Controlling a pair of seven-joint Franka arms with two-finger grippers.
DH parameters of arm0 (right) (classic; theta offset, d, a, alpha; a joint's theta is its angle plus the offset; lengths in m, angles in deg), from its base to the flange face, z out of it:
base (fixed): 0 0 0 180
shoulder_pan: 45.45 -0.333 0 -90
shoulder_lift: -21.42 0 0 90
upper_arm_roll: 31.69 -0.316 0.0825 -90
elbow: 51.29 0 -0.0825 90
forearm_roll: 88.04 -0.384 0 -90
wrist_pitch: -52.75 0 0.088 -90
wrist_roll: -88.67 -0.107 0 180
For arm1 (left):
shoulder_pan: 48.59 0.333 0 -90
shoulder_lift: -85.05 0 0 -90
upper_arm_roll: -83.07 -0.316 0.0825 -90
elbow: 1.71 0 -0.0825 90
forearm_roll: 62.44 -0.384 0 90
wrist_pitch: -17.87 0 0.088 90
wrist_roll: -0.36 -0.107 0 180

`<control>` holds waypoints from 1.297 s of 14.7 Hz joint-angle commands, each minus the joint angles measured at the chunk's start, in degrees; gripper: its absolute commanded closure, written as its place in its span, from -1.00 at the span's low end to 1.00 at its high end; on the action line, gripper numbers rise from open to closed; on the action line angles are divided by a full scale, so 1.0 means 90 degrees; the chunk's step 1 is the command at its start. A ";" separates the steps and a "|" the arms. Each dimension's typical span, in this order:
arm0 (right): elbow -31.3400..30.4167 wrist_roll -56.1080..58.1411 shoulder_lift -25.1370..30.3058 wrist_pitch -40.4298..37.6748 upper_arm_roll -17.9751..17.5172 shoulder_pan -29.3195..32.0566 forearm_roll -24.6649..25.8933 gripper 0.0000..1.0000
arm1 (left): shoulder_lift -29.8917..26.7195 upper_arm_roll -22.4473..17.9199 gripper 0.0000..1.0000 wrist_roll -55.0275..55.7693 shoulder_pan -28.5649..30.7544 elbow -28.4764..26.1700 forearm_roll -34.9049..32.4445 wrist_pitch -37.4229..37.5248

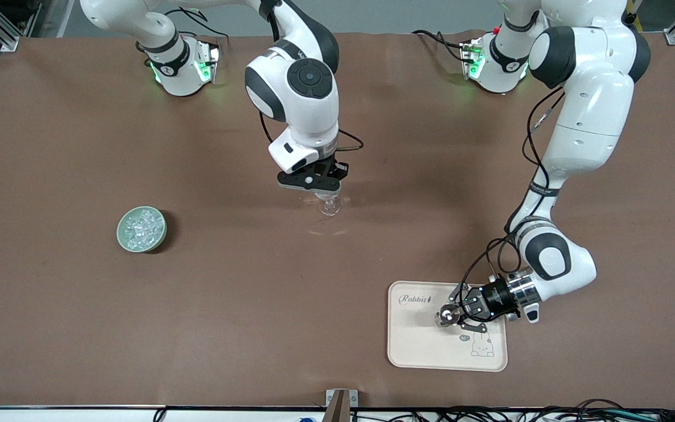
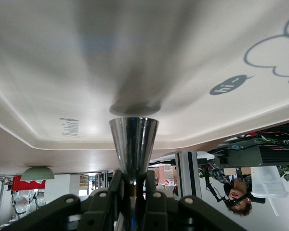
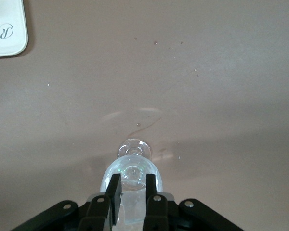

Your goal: Pour wine and add ice with both arms

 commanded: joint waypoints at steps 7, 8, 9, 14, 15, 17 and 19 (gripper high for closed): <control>-0.0028 -0.0129 0.0005 -0.0021 0.0069 -0.0118 0.0104 -0.41 | 0.0000 -0.0039 -1.00 -0.0046 0.0004 0.0136 0.0221 -0.0076; -0.0028 -0.0119 0.0005 -0.0021 0.0069 -0.0108 0.0104 -0.47 | -0.0019 -0.0040 -1.00 -0.0036 0.0023 0.0127 0.0211 -0.0047; 0.0001 -0.0109 0.0005 -0.0021 0.0079 -0.0079 0.0104 -0.62 | -0.0087 -0.0059 -1.00 -0.0046 0.0082 0.0117 0.0153 -0.0018; 0.0080 0.0047 0.0355 -0.0137 0.0459 0.0194 0.0464 -1.00 | -0.0449 -0.0292 -1.00 -0.0017 0.0287 -0.0127 -0.0149 0.0682; 0.0080 0.0250 0.0521 -0.0331 0.0547 0.0340 0.0475 -1.00 | -0.0565 -0.0564 -1.00 -0.0026 0.0278 -0.0195 -0.0266 0.1043; 0.0080 0.0845 0.0931 -0.0799 0.0616 0.0817 0.0475 -1.00 | -0.0751 -0.1160 -1.00 -0.0065 0.0248 -0.0225 -0.0549 0.1912; 0.0070 0.1538 0.1302 -0.1201 0.0616 0.1354 0.0456 -1.00 | -0.0985 -0.1620 -1.00 -0.0230 0.0238 -0.0215 -0.1182 0.2402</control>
